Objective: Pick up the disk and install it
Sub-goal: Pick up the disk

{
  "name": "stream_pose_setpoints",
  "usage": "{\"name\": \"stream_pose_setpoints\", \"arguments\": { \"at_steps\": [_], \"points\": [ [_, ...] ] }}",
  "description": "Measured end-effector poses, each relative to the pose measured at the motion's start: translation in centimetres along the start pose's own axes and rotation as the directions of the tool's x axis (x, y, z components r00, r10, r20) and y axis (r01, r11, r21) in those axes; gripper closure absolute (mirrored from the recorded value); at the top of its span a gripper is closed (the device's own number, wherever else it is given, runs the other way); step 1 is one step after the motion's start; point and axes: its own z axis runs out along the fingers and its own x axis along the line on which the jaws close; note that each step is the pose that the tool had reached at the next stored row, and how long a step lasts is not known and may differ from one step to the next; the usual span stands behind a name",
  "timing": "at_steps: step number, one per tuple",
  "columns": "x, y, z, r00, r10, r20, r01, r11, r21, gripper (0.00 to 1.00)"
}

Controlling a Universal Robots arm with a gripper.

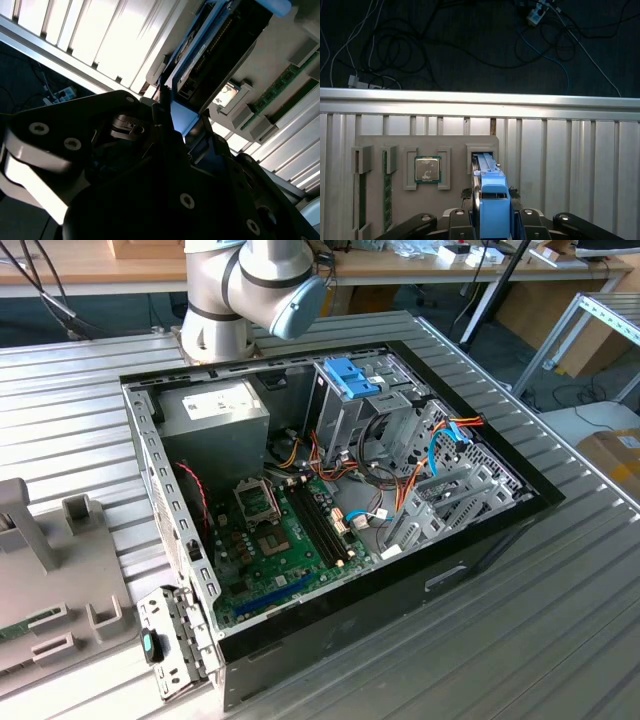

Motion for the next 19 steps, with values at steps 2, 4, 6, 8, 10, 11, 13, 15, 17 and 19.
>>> {"name": "stream_pose_setpoints", "arguments": {
  "at_steps": [2,4,6,8,10,11,13,15,17,19],
  "points": [
    [0.0,0.01,-0.13,1.0,0.0,-0.0002,0.0,1.0,-0.0004,0.64],
    [-0.03,0.01,-0.52,1.0,0.0,0.0,0.0,1.0,0.0001,0.64],
    [-0.08,0.03,-1.42,1.0,0.0,-0.0001,0.0,1.0,-0.0001,0.64],
    [-0.14,0.06,-2.52,1.0,0.0,0.0,0.0,1.0,0.0001,0.64],
    [-0.18,0.07,-3.24,1.0,0.0,0.0,0.0,1.0,0.0001,0.64],
    [-0.21,0.08,-3.73,1.0,0.0,0.0,0.0,1.0,0.0,0.64],
    [-0.26,0.11,-4.8,1.0,0.0,0.0,0.0,1.0,0.0,0.64],
    [-0.26,0.11,-4.79,1.0,0.0,0.0002,0.0,1.0,0.0004,0.64],
    [-0.27,0.11,-4.81,1.0,0.0,0.0001,0.0,1.0,0.0002,0.64],
    [-0.28,0.11,-4.98,1.0,0.0,-0.0002,0.0,1.0,-0.0003,0.64]
  ]
}}
